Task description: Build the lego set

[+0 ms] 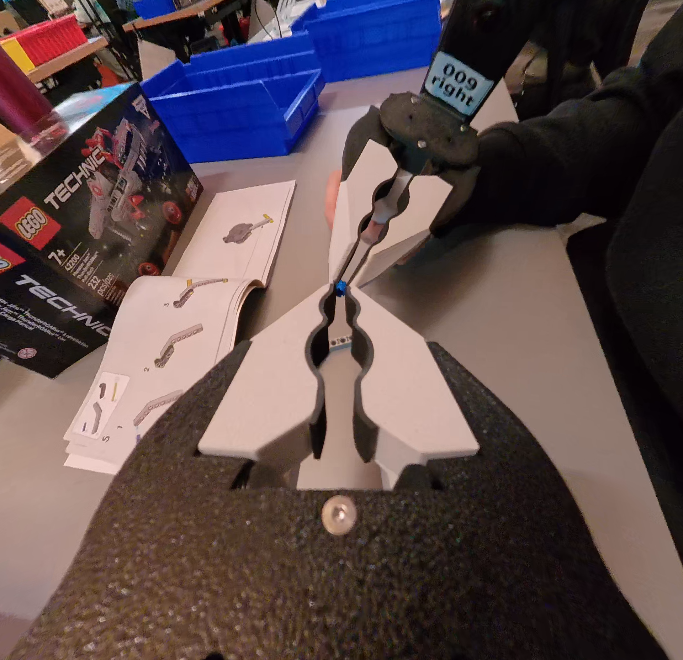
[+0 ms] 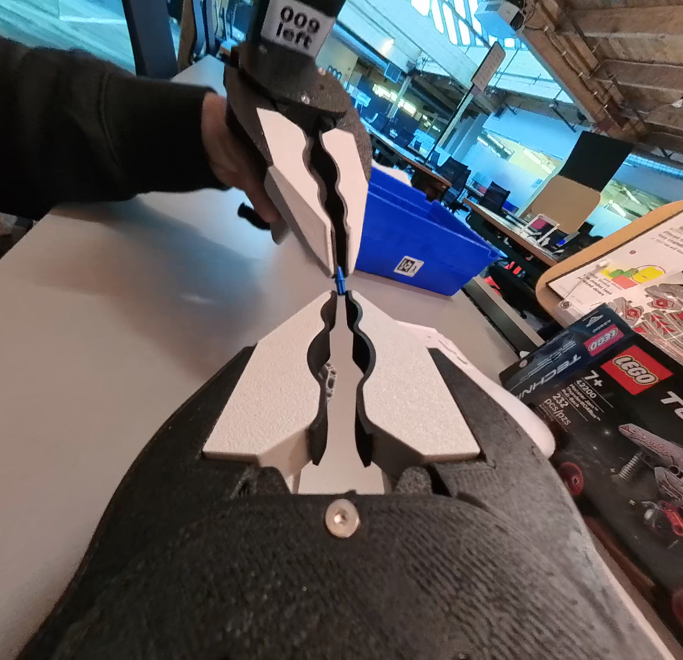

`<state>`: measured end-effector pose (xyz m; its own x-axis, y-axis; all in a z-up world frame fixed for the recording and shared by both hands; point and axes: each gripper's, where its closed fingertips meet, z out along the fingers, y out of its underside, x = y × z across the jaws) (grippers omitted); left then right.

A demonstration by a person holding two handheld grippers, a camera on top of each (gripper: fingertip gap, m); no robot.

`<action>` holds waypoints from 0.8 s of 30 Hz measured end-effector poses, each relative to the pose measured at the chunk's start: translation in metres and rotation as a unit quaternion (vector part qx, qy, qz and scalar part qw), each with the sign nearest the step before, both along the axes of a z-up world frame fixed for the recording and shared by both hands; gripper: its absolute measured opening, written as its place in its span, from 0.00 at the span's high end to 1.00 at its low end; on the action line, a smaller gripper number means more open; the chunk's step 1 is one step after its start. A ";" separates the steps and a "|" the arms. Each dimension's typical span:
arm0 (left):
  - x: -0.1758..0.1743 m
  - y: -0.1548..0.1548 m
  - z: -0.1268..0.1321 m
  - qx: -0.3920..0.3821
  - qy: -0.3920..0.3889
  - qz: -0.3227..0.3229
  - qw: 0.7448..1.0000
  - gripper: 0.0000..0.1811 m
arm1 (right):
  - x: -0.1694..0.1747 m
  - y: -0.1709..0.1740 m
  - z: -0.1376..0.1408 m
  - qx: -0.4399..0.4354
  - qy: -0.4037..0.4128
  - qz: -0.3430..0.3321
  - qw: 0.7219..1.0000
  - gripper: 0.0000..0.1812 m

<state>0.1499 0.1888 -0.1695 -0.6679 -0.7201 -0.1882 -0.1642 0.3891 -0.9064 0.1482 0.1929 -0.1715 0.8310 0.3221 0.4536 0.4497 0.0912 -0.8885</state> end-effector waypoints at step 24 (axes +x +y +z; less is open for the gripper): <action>0.009 0.041 -0.074 0.157 0.231 -0.026 0.960 0.99 | 0.009 -0.002 -0.086 -0.287 -0.048 -0.093 0.952 0.91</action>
<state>0.1592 0.2293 -0.2432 -0.7653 -0.6403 -0.0660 -0.4941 0.6501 -0.5773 0.1570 0.1910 -0.2573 0.8614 0.3908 0.3245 0.4926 -0.4867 -0.7214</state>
